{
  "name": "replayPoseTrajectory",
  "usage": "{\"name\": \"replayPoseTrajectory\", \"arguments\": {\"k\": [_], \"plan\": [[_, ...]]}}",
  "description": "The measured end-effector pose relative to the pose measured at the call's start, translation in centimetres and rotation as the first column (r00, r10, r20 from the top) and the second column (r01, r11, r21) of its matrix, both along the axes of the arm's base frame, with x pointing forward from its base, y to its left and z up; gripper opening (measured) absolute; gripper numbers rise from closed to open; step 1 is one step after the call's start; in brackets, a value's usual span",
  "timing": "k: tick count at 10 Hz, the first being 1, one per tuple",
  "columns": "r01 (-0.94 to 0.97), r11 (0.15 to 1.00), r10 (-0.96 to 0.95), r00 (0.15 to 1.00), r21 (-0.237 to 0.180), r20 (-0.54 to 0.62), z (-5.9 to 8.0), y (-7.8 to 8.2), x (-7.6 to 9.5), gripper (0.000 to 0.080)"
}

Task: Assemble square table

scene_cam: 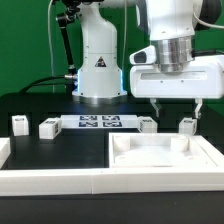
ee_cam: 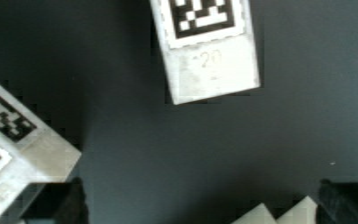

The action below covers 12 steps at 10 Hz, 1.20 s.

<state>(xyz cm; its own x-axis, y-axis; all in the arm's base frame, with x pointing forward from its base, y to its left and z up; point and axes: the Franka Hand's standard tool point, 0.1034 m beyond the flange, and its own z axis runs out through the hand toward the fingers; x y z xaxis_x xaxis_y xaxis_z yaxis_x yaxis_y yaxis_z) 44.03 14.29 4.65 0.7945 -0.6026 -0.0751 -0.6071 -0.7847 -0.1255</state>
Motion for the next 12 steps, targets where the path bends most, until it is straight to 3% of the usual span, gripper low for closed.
{"name": "replayPoseTrajectory", "arguments": {"k": [2,6,12], "plan": [[-0.141,0.990,0.142,0.988,0.030,-0.059,-0.4,-0.1,-0.5,0.0649],[-0.138,0.983,0.162,0.961,0.121,-0.225,-0.4,-1.0,-0.4,0.0649],[-0.113,0.954,0.238,0.848,0.277,-0.474,-0.7,0.7,-0.8,0.0649]]}}
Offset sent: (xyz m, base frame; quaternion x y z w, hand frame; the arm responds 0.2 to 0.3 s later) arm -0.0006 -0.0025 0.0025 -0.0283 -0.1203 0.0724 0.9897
